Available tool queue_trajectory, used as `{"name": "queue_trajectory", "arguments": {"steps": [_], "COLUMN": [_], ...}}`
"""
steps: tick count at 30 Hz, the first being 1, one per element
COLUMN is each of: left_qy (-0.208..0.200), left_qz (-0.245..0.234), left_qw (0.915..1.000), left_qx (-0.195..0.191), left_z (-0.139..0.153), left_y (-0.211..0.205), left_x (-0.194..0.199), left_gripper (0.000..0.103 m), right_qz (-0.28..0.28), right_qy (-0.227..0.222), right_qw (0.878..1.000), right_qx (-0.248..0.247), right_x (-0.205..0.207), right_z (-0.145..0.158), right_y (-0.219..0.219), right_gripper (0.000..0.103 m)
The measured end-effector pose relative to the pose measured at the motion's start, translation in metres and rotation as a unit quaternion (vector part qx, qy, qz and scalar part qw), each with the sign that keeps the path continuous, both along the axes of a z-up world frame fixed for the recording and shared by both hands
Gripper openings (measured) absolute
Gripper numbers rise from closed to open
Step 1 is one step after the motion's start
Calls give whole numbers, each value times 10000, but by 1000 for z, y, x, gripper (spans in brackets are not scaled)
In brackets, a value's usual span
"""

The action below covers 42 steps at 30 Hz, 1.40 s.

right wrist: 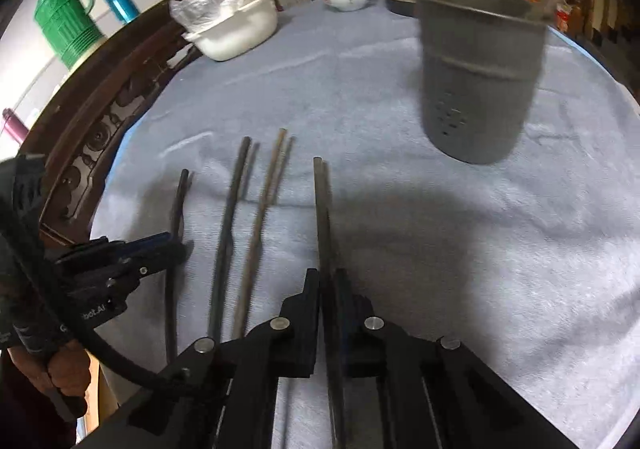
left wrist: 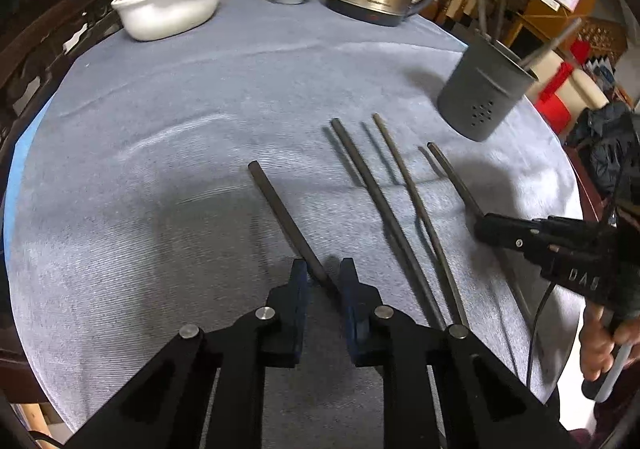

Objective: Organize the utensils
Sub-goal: 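Lift the pinched chopstick upright with the left gripper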

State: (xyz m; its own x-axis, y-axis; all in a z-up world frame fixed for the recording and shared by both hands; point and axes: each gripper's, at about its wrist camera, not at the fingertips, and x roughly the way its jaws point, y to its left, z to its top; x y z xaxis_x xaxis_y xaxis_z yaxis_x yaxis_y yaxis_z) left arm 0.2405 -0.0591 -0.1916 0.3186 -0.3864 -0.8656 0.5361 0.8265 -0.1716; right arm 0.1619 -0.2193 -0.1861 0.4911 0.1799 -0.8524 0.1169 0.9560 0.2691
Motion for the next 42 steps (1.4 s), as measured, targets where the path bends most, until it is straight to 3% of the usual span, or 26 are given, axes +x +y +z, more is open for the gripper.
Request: {"name": "queue_trajectory", "arguments": {"steps": [6, 12, 14, 19, 25, 28, 30, 36, 42], "left_qy": [301, 538, 578, 766, 723, 618, 603, 538, -160], "left_qz": [272, 539, 641, 886, 958, 1032, 1067, 1185, 1101], "left_qw": [9991, 9970, 9962, 9931, 9916, 9908, 9902, 9911, 9938], "left_qx": [-129, -161, -114, 2, 479, 622, 675, 285, -65], "left_z": [1, 0, -1, 0, 1, -1, -1, 5, 58], "left_y": [18, 25, 26, 18, -8, -17, -18, 1, 11], "left_x": [10, 14, 18, 30, 40, 46, 49, 40, 17], "left_gripper": [19, 29, 38, 38, 37, 23, 14, 7, 6], "right_qz": [-110, -155, -162, -211, -154, -18, 48, 104, 239], "right_qy": [252, 387, 443, 477, 507, 480, 418, -192, -1143], "right_qw": [9993, 9990, 9988, 9986, 9983, 9973, 9971, 9996, 9930], "right_qx": [235, 138, 94, -1, -252, -550, -626, -160, 174], "right_x": [4, 19, 24, 32, 40, 45, 44, 29, 7], "right_z": [-1, 0, 1, 0, 0, 1, 1, 23, 70], "right_y": [-5, 0, 3, 7, 13, 21, 23, 14, 8], "right_gripper": [10, 10, 11, 11, 10, 9, 8, 6, 6]}}
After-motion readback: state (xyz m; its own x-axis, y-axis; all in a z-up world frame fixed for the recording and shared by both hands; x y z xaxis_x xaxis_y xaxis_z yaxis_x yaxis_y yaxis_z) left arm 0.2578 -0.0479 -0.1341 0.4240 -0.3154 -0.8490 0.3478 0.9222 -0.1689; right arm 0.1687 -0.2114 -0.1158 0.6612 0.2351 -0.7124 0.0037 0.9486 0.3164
